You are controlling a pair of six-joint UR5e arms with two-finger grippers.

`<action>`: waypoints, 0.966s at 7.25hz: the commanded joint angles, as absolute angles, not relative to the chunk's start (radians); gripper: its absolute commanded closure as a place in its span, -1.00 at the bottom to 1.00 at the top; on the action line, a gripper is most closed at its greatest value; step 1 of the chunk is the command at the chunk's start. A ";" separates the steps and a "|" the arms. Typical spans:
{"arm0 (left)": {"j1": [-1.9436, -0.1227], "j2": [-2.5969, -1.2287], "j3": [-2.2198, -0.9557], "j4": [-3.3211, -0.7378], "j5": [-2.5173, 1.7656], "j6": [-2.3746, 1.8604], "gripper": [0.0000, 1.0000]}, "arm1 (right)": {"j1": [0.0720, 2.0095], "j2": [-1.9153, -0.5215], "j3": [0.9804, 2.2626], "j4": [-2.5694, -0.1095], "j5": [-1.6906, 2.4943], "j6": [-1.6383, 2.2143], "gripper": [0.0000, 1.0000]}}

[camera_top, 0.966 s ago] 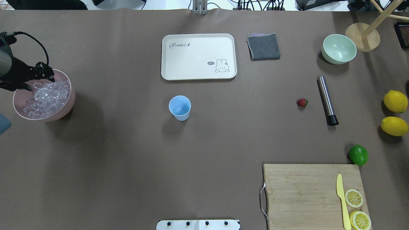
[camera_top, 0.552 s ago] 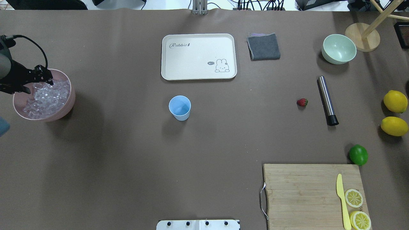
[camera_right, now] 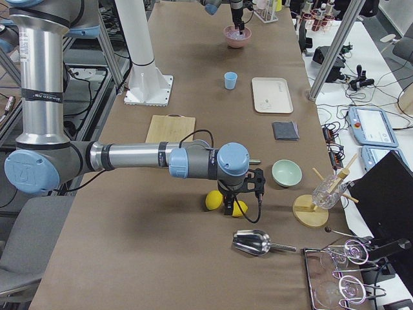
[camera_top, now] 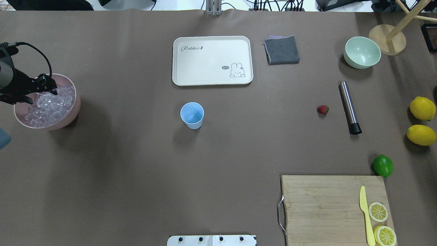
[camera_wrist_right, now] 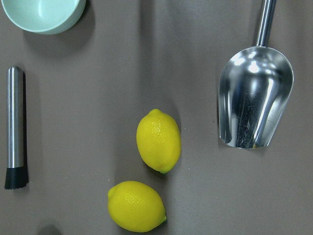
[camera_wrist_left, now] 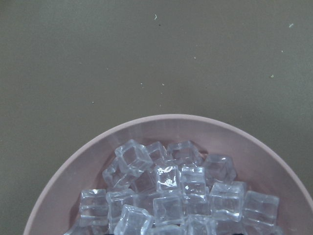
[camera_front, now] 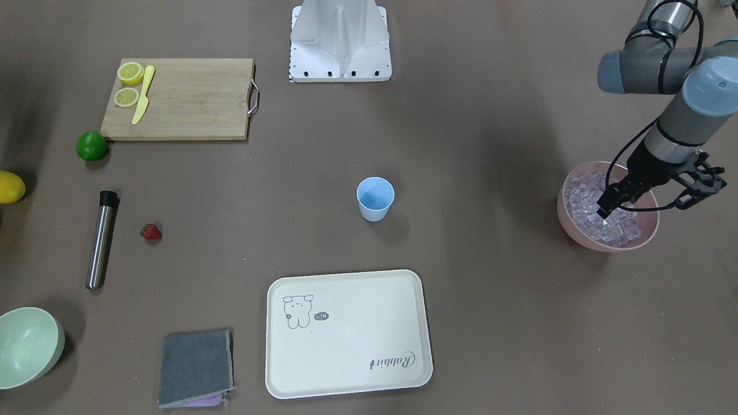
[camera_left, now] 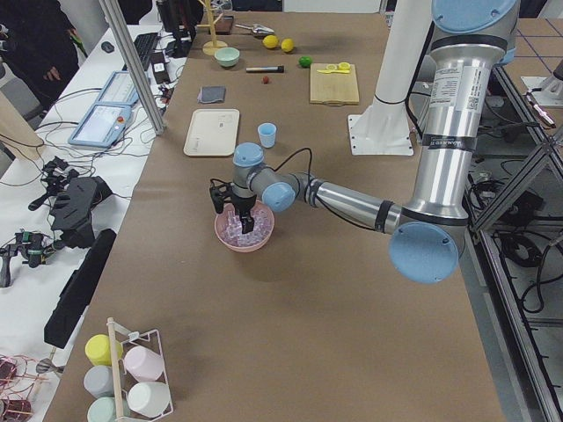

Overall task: Mash ice and strawberries in cup
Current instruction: 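Lower the left gripper into the pink bowl and grasp an ice cube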

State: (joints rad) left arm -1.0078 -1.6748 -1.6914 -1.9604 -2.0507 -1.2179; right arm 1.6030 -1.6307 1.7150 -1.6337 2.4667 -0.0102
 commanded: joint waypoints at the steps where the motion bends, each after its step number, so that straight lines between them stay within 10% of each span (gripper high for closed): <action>1: -1.006 -1.672 -1.683 -1.960 -2.051 -1.216 -0.63 | 1.603 -1.631 1.717 -1.634 2.467 -0.011 -1.00; 4: -1.006 -1.667 -1.686 -1.962 -2.052 -1.220 -0.15 | 1.603 -1.628 1.718 -1.632 2.465 -0.012 -1.00; 7: -0.997 -1.669 -1.683 -1.962 -2.051 -1.218 -0.09 | 1.603 -1.626 1.718 -1.632 2.465 -0.011 -1.00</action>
State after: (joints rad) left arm -1.0034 -1.6684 -1.6833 -1.9620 -2.0514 -1.2182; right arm 1.6030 -1.6273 1.7187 -1.6321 2.4652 -0.0112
